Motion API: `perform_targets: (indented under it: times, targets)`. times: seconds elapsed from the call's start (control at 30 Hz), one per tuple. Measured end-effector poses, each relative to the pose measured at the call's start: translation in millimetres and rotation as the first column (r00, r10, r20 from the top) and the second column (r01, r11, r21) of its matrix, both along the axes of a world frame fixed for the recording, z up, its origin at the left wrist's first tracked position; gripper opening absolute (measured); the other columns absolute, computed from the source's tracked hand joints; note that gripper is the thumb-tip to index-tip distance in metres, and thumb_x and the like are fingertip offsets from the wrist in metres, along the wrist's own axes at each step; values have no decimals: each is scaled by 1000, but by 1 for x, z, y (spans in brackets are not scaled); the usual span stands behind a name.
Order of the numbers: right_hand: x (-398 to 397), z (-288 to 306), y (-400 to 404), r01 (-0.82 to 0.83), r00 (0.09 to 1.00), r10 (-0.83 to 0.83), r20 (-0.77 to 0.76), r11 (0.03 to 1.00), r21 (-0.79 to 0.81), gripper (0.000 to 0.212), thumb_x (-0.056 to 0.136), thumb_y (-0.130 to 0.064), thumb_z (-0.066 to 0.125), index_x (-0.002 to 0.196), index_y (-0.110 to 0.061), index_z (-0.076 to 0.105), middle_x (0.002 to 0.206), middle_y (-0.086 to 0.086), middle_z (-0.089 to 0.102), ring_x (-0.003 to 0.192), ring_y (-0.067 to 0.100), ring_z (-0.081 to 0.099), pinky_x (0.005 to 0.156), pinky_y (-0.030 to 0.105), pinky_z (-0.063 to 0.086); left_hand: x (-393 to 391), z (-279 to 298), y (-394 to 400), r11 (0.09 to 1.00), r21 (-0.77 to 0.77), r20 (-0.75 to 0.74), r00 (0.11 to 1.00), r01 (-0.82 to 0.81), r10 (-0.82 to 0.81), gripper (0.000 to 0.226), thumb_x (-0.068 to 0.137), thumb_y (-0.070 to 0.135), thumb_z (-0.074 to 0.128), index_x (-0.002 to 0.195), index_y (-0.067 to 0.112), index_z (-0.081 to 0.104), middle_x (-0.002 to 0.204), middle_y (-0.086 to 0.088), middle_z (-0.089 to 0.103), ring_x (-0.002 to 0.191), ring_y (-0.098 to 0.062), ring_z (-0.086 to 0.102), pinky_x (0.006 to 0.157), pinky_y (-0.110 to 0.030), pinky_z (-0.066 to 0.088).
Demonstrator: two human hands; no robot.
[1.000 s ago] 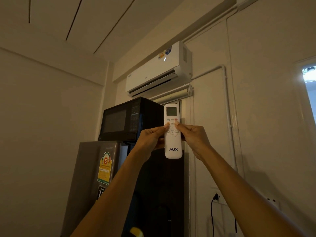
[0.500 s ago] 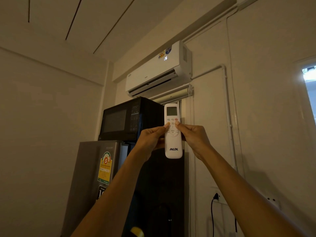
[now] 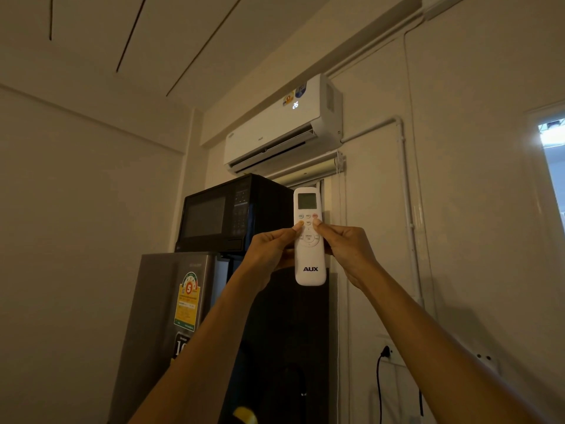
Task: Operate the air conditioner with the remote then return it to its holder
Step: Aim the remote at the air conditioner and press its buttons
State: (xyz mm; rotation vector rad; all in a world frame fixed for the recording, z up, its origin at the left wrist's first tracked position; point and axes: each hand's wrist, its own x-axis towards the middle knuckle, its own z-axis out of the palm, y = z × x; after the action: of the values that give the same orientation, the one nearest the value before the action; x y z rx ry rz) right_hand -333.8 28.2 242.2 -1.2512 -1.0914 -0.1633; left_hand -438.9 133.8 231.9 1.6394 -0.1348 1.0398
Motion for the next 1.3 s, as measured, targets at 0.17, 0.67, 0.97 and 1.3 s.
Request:
perform_targets:
  times: [0.17, 0.67, 0.97, 1.3]
  targets:
    - [0, 0, 0, -1, 1000, 1, -7, 1000, -1, 38, 85, -35, 59, 110, -7, 62, 108, 12, 70, 80, 20, 66, 65, 22, 53, 1, 0, -1, 1000, -2, 3, 1000, -4, 4, 15, 88, 29, 54, 86, 17, 63, 88, -2, 70, 76, -12, 69, 61, -23, 57]
    - [0, 0, -2, -6, 1000, 6, -16, 1000, -8, 40, 85, -35, 59, 111, -4, 62, 110, 15, 70, 88, 25, 68, 77, 32, 54, 3, -1, 0, 1000, -11, -7, 1000, 5, -5, 16, 88, 29, 55, 89, 16, 64, 92, -4, 70, 83, -17, 69, 70, -30, 57]
    - [1, -1, -1, -11, 1000, 11, -18, 1000, -25, 41, 87, -34, 58, 114, -3, 61, 111, 16, 69, 91, 26, 68, 69, 24, 53, 3, -2, -2, 1000, -16, -5, 1000, -2, 2, 15, 89, 30, 54, 89, 18, 64, 90, -2, 70, 79, -14, 70, 62, -23, 58]
    - [5, -2, 0, 1, 1000, -2, -13, 1000, -18, 40, 86, -34, 58, 112, -4, 62, 110, 14, 70, 89, 25, 68, 72, 27, 54, 5, -4, -4, 1000, -22, -9, 1000, 1, -1, 15, 89, 29, 53, 87, 18, 64, 90, -3, 69, 80, -15, 69, 63, -24, 56]
